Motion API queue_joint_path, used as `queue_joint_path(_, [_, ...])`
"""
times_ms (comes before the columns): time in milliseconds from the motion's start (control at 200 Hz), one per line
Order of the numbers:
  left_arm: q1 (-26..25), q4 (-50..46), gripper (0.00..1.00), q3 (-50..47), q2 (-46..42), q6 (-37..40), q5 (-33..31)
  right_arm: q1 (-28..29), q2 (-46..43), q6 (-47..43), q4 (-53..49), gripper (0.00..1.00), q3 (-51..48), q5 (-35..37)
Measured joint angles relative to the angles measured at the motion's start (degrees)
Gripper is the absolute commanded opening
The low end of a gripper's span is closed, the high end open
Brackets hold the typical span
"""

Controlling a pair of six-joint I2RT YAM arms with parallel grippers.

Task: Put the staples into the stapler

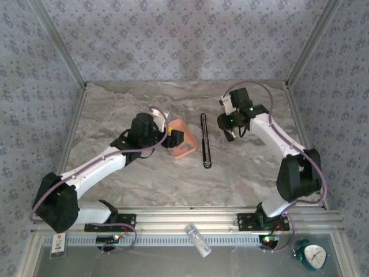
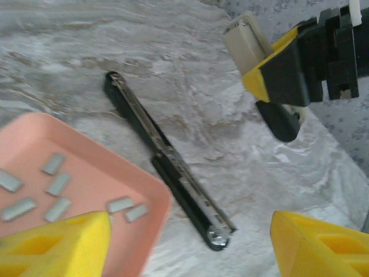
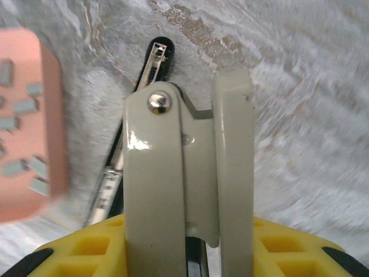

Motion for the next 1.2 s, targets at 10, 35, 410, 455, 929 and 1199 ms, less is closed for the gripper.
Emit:
queue_joint_path(10, [-0.3, 0.0, 0.74, 0.0, 0.0, -0.3, -0.2, 0.4, -0.5, 1.5, 0.1, 0.35, -0.5, 0.2])
queue_joint_path(35, [-1.6, 0.0, 0.74, -0.1, 0.0, -1.6, -0.8, 1.2, -1.7, 5.0, 0.5, 0.35, -1.9, 0.3])
queue_joint_path(410, [-9.0, 1.2, 0.76, -3.3, 0.0, -11.1, -4.6, 13.6, -14.0, 37.0, 11.0, 0.34, -15.4, 6.3])
queue_joint_path(455, [-9.3, 1.4, 0.76, -3.4, 0.0, -11.6, -4.6, 14.3, -14.8, 38.3, 12.2, 0.34, -15.5, 7.1])
queue_joint_path(929, [-11.0, 6.1, 0.69, -3.4, 0.0, -12.6, -4.6, 19.9, -16.2, 42.8, 20.6, 0.34, -15.8, 9.3])
queue_joint_path(1199, [-11.2, 7.8, 0.62, -3.4, 0.3, -12.9, -4.6, 21.3, -16.2, 42.8, 23.0, 0.34, -15.8, 9.0])
